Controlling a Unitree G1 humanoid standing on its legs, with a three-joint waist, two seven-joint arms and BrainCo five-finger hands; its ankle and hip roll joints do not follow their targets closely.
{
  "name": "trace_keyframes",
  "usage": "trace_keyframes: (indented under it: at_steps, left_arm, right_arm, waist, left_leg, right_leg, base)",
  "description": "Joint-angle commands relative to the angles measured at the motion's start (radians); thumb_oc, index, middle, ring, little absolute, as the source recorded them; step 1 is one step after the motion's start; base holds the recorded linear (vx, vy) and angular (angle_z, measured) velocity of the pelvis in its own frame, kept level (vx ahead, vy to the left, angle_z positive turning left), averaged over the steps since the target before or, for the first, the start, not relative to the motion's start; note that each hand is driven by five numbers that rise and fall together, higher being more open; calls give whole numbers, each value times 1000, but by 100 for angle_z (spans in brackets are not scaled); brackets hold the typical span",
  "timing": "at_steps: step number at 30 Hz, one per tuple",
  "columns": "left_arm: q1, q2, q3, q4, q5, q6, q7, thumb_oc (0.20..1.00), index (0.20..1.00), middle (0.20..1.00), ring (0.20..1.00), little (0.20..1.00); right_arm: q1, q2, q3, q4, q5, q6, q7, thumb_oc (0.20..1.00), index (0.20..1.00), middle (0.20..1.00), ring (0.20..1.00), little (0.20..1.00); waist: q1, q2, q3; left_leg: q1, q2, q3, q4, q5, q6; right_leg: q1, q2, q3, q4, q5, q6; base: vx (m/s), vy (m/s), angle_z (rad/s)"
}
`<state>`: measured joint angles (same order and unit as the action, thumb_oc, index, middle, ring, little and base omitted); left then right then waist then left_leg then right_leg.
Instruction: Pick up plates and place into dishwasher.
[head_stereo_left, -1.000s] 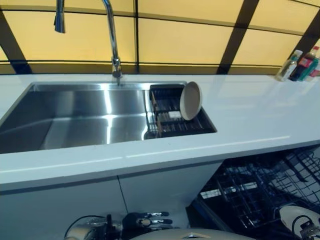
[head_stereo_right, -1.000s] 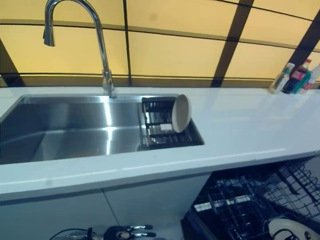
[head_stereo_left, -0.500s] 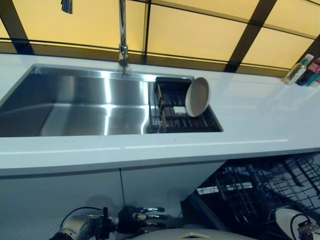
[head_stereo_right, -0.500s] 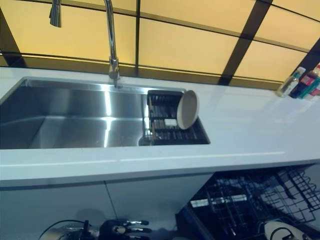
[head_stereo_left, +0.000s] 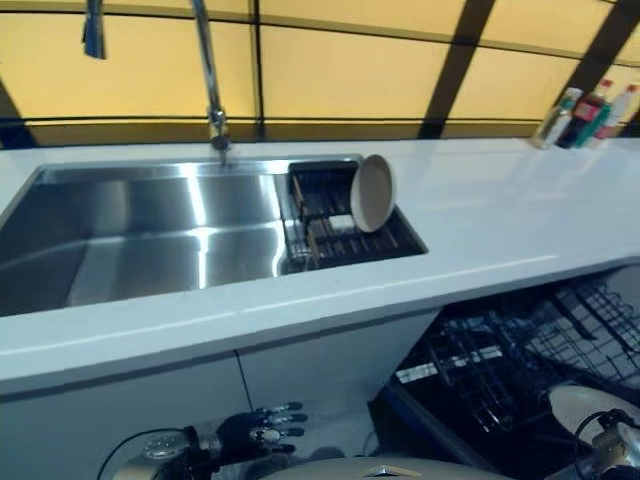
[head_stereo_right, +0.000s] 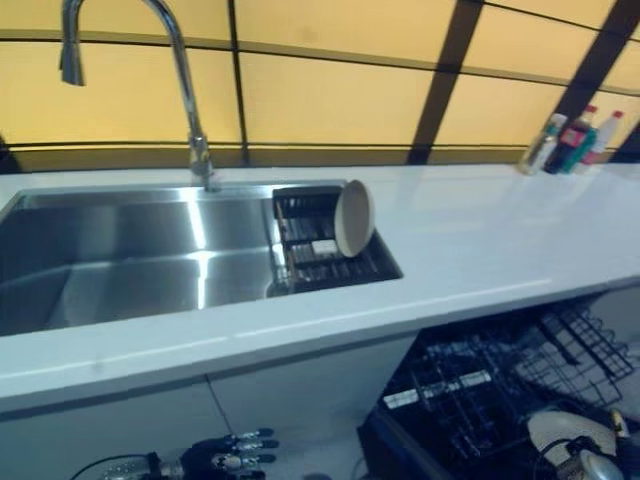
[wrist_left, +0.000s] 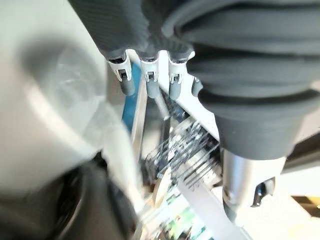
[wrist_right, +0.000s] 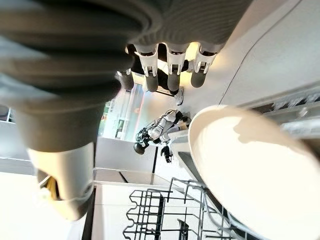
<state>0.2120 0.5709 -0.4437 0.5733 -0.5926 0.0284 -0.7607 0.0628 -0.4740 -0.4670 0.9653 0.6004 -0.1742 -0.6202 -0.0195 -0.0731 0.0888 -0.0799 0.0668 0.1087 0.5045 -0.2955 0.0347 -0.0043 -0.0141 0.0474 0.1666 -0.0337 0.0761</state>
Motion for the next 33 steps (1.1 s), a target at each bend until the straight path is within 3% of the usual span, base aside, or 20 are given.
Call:
trace_keyframes:
  at_steps: [1, 3, 7, 12, 16, 19, 25, 33]
  left_arm:
    - [15, -73, 39, 92, 210, -163, 128, 1000, 1000, 1000, 1000, 1000]
    - [-13, -93, 56, 184, 291, -190, 176, 1000, 1000, 1000, 1000, 1000]
    - [-35, -116, 108, 291, 319, -193, 185, 1000, 1000, 1000, 1000, 1000]
    - [-24, -108, 153, 296, 348, -156, 182, 1000, 1000, 1000, 1000, 1000]
    - [-75, -53, 171, 250, 312, -87, 190, 1000, 1000, 1000, 1000, 1000]
    - [-140, -12, 150, 228, 301, -68, 220, 1000, 1000, 1000, 1000, 1000]
    - [-267, 65, 71, 184, 186, -68, 242, 1000, 1000, 1000, 1000, 1000]
    - [-293, 67, 18, 167, 105, -138, 265, 1000, 1000, 1000, 1000, 1000]
  right_arm:
    - [-11, -43, 21, -20, -61, -37, -2, 1000, 1000, 1000, 1000, 1000]
    - [-12, -57, 32, -21, -67, -24, 10, 1000, 1000, 1000, 1000, 1000]
    - [-16, -84, 24, -14, -82, -1, 34, 1000, 1000, 1000, 1000, 1000]
    - [-28, -104, 22, -16, -94, 50, 52, 1000, 1000, 1000, 1000, 1000]
    - [-72, -95, 64, -14, -50, 48, 22, 1000, 1000, 1000, 1000, 1000]
    - [-142, -102, 107, -1, -2, 44, -5, 1000, 1000, 1000, 1000, 1000]
    - [-330, -177, 175, 32, 106, 67, -43, 1000, 1000, 1000, 1000, 1000]
    - [-428, -248, 185, 126, 142, 63, -55, 1000, 1000, 1000, 1000, 1000]
  waist:
    - [-25, 10, -11]
    - [-31, 1, -11]
    - [-37, -11, -13]
    - [-30, -36, 9]
    - [-14, -54, 71]
    - [-6, -48, 130]
    - [-4, -6, 250]
    - [-4, 30, 302]
  left_leg:
    - [72, 3, -56, -176, 71, 15]
    - [80, 4, -50, -183, 75, 11]
    - [91, 7, -36, -186, 74, 6]
    - [74, 25, -18, -150, 60, 4]
    - [-19, 42, -37, -93, 58, 10]
    - [-120, 48, -58, -38, 62, 14]
    - [-294, 30, -98, 24, 85, 17]
    - [-360, 5, -130, 5, 113, 10]
  right_leg:
    - [-7, 6, -23, 16, 16, 64]
    - [-2, 6, -19, 13, 14, 65]
    - [-2, 2, -12, 5, 22, 69]
    - [-14, -6, -13, 11, 32, 71]
    - [-61, 5, -12, 39, 38, 66]
    - [-129, 18, -17, 79, 43, 59]
    - [-255, 33, -20, 120, 55, 33]
    - [-333, 20, -40, 143, 56, 19]
  base:
    - [-41, 37, -4]
    - [-51, 30, -9]
    - [-27, 0, -14]
    - [-7, -105, 1]
    - [-163, -196, 1]
    - [-295, -150, 6]
    - [-304, -48, 6]
    - [-107, 32, 11]
